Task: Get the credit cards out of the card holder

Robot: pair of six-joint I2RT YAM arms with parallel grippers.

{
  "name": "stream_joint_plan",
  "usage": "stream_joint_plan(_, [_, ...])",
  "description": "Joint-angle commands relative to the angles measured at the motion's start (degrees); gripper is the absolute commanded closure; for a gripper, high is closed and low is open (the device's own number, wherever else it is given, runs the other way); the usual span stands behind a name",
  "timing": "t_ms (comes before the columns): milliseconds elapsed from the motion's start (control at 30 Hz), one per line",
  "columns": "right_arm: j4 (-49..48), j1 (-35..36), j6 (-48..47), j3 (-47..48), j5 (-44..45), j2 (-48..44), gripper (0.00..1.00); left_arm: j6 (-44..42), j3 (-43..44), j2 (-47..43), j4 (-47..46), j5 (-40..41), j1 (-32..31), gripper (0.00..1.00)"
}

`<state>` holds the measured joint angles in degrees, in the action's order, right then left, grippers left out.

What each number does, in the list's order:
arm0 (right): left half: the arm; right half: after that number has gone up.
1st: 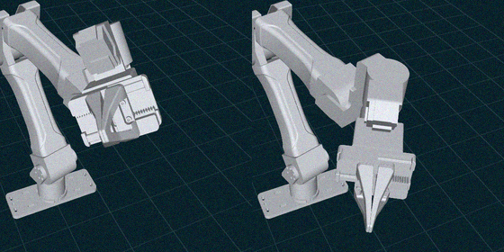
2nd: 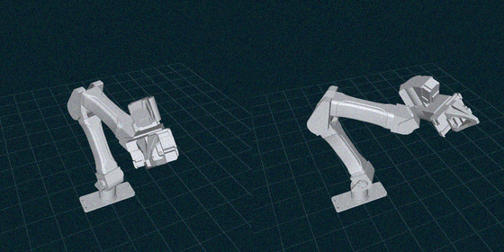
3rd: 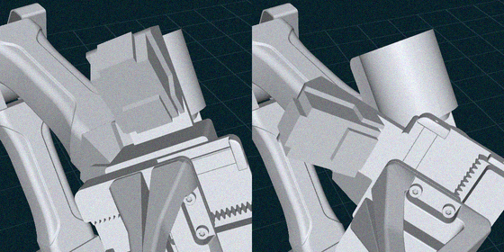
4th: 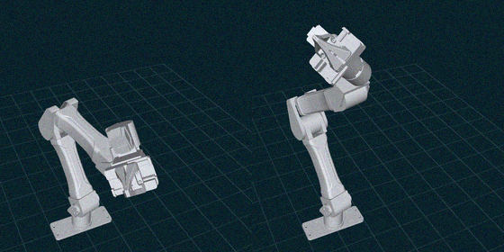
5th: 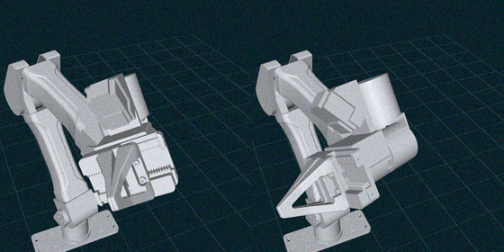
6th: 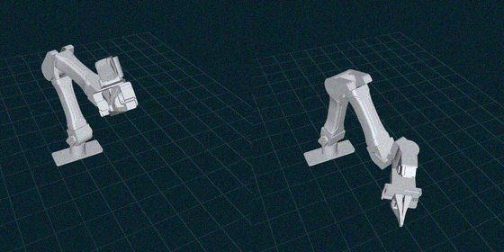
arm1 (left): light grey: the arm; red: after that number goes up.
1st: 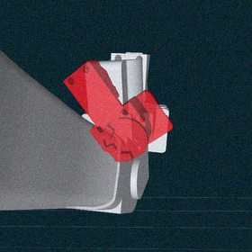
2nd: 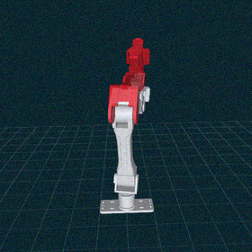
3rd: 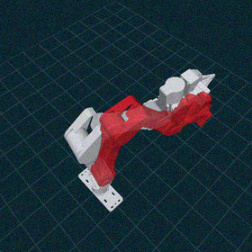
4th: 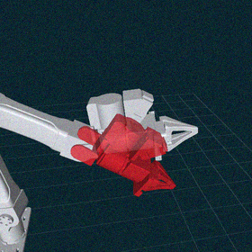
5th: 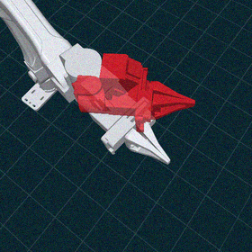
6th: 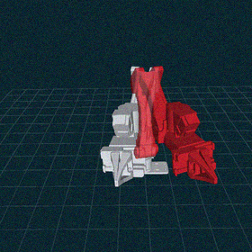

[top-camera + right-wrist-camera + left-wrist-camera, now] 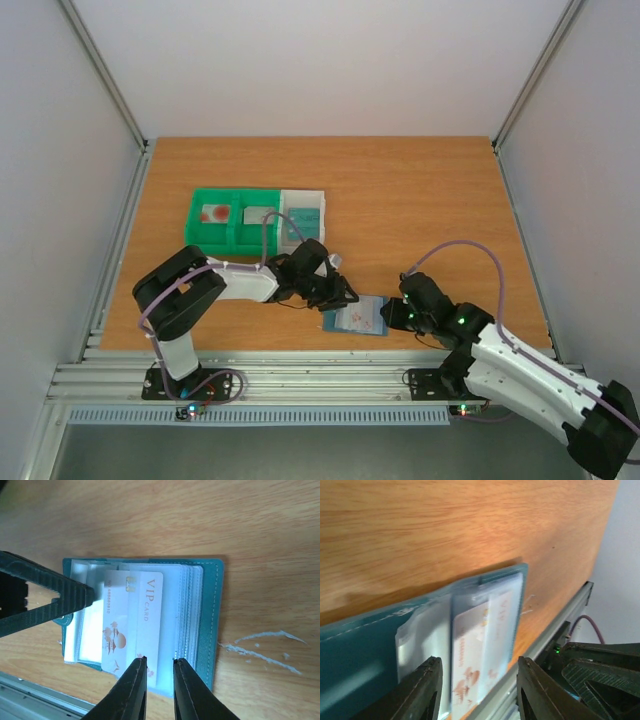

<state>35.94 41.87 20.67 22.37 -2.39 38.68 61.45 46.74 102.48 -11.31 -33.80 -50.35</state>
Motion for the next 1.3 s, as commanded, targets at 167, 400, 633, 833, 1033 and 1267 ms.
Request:
stream_joint_plan(167, [-11.54, 0.41, -1.31, -1.28, -2.72, 14.95, 0.84, -5.34, -0.05, -1.81, 6.53, 4.78, 0.33, 0.58])
stream_joint_plan(400, [-14.44, 0.41, -0.46, -4.40, -1.55, 19.94, 0.87, -4.41, 0.09, 1.61, 2.09, 2.21, 0.55, 0.63])
stream_joint_plan(633, [-14.07, 0.41, -0.09, -4.18, -0.56, 20.39, 0.87, -1.77, -0.07, 3.34, -3.62, -0.66, 0.51, 0.74])
stream_joint_plan(833, [-13.82, 0.45, 0.20, -4.18, -0.16, 20.45, 0.87, -1.93, -0.69, 2.64, -3.27, -0.12, 0.59, 0.99])
stream_joint_plan(1033, [-13.41, 0.45, 0.36, -4.02, 0.15, 20.39, 0.87, -1.07, -3.81, -0.40, -4.25, 0.97, 2.12, 1.00])
stream_joint_plan(1267, [-13.36, 0.36, 0.46, -3.78, 0.26, 20.51, 0.87, -0.25, -8.19, -7.99, -2.31, 4.27, 5.07, 0.99])
